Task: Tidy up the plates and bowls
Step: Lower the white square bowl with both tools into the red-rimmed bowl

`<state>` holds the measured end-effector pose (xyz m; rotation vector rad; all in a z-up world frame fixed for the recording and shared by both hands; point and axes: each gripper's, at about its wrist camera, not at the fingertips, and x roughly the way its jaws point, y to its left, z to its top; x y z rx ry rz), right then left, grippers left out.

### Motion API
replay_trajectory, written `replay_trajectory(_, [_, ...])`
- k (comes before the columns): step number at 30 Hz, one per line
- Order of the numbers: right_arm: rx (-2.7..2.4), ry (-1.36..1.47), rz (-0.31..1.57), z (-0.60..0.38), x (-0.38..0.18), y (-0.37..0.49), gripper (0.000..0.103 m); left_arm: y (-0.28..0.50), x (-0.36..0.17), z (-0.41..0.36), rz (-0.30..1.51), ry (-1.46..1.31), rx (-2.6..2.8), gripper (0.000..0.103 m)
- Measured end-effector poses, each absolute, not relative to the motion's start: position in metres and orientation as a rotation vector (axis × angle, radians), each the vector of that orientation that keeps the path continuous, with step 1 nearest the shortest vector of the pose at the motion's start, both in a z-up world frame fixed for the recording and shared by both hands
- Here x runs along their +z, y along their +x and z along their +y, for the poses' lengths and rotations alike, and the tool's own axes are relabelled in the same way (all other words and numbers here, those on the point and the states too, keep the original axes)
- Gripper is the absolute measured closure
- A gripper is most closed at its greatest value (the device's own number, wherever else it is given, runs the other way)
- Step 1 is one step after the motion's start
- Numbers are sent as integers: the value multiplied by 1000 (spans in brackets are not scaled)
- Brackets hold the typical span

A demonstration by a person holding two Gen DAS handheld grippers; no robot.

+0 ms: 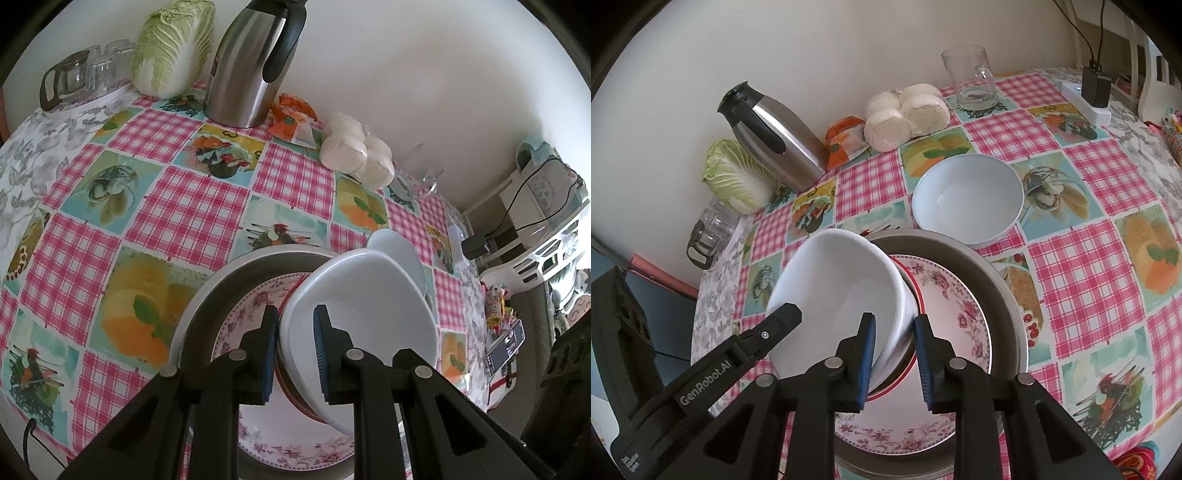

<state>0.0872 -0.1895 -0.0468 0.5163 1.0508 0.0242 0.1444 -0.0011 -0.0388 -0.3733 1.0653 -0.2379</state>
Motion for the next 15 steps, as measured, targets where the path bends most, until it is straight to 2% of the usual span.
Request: replay_trajectory(15, [26, 537, 1025, -192, -43, 86, 78, 145, -39, 2, 1051, -377, -228, 85])
